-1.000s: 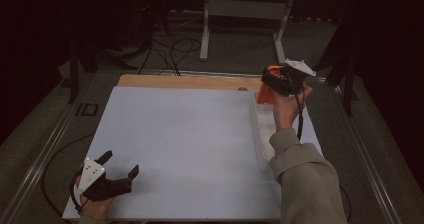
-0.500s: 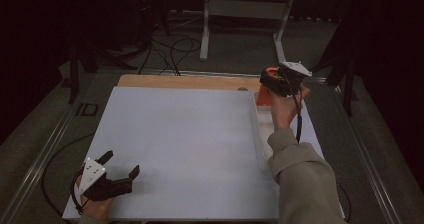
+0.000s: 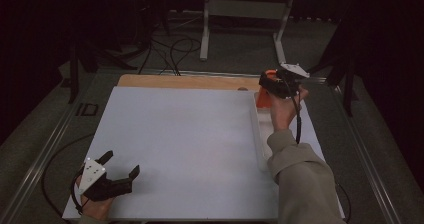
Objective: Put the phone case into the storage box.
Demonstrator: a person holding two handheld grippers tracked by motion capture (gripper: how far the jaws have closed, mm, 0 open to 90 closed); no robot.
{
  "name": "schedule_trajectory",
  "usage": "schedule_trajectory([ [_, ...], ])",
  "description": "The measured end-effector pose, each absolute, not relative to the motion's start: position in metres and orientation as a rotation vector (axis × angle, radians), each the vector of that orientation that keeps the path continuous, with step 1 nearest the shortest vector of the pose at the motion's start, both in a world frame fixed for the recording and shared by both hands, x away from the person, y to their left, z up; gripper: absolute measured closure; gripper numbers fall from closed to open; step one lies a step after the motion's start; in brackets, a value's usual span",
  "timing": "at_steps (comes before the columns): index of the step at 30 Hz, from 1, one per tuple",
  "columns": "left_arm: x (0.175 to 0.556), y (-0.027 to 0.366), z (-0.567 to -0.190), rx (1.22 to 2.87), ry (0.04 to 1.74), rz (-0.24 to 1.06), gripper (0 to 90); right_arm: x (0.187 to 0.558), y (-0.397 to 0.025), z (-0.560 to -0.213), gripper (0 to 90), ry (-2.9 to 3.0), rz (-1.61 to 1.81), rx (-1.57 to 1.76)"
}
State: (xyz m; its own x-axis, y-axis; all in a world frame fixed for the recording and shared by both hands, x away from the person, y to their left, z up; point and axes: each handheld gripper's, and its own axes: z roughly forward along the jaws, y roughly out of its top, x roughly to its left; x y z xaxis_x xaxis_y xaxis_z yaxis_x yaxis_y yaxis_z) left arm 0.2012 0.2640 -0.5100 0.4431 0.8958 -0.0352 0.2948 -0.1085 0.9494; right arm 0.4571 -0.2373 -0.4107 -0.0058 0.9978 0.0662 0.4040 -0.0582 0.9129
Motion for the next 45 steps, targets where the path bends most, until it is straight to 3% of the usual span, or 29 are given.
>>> schedule_trajectory([
  [45,0.2,0.264,-0.509,1.642,1.051,0.716,0.3,0.464,-0.235,-0.443,16.2,1.561,0.972,1.597],
])
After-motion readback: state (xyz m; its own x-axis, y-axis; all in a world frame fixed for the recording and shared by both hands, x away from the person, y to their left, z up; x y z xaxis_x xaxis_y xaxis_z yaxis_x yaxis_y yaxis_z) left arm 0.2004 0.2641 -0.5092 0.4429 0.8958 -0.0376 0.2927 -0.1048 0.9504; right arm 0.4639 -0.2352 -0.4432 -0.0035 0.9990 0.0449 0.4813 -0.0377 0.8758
